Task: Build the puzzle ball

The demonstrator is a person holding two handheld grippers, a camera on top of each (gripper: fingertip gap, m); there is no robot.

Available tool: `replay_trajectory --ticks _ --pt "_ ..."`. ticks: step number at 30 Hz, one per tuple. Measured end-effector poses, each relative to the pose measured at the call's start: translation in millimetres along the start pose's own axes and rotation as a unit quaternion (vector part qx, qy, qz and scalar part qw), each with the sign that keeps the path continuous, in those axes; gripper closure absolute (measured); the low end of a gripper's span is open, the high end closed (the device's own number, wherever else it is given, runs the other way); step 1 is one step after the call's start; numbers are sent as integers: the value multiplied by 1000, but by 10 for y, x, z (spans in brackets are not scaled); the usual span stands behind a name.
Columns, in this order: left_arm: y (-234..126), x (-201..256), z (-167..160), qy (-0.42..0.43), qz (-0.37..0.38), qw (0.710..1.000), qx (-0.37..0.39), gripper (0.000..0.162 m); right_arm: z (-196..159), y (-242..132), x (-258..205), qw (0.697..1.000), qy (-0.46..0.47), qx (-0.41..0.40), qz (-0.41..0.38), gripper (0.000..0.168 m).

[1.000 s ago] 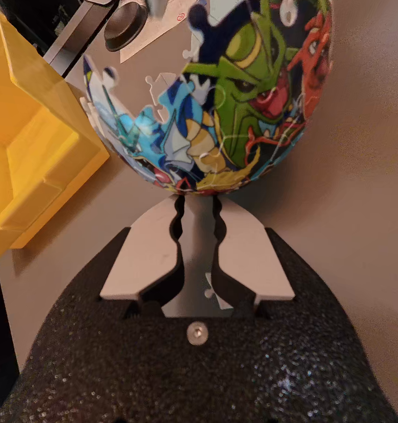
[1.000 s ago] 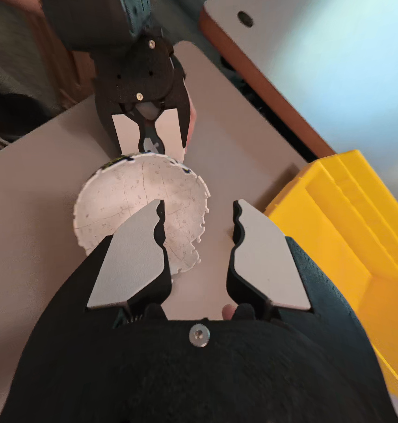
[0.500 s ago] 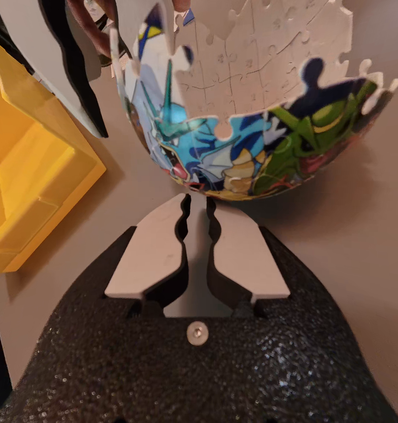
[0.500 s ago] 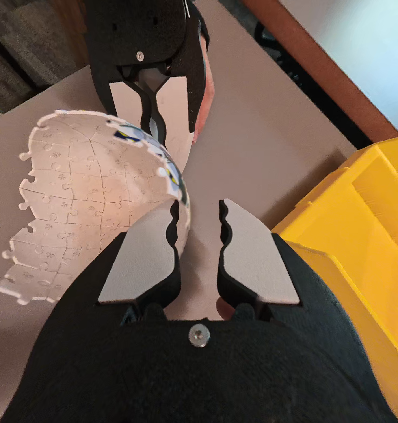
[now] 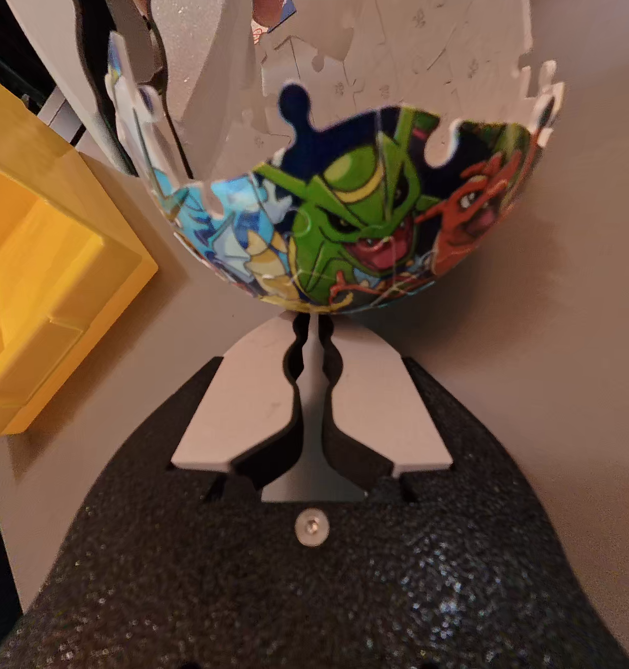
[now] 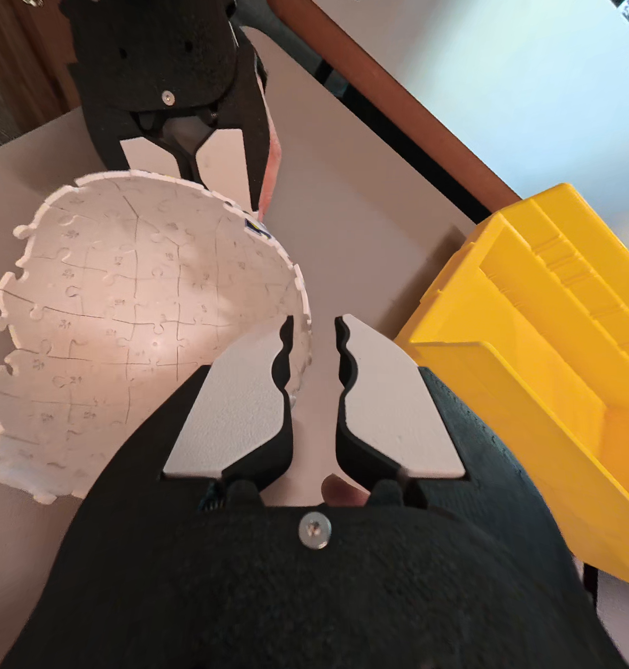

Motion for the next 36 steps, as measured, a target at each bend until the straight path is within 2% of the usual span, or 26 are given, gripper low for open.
replay_trajectory --ticks 6,12,15,19,24,36 --pt "10 10 14 0 1 1000 0 158 -41 -15 -31 1000 16 -18 10 141" --pt "17 6 20 -1 0 1000 -1 158 -112 -20 -11 999 21 -43 -15 134" --pt "25 9 28 1 -1 1000 0 158 -120 -59 -3 999 43 -24 -13 135" --pt "36 10 36 3 -3 1000 1 159 -170 -74 -33 998 41 -47 -7 136" --pt "37 8 37 3 -4 1000 2 159 -154 -53 -52 999 39 -32 -12 150" --pt "37 11 36 4 -3 1000 2 160 -153 -18 -50 999 45 -29 -11 161"
Point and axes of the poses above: each gripper's, where its closed fingertips meet, y out along the fingers, z out of its top, x = y × z across the jaws, the point moved 8 cm from there along -y, back along the fingers, and after that the axes turned 1 degree about -y, right-handed, at the moved point
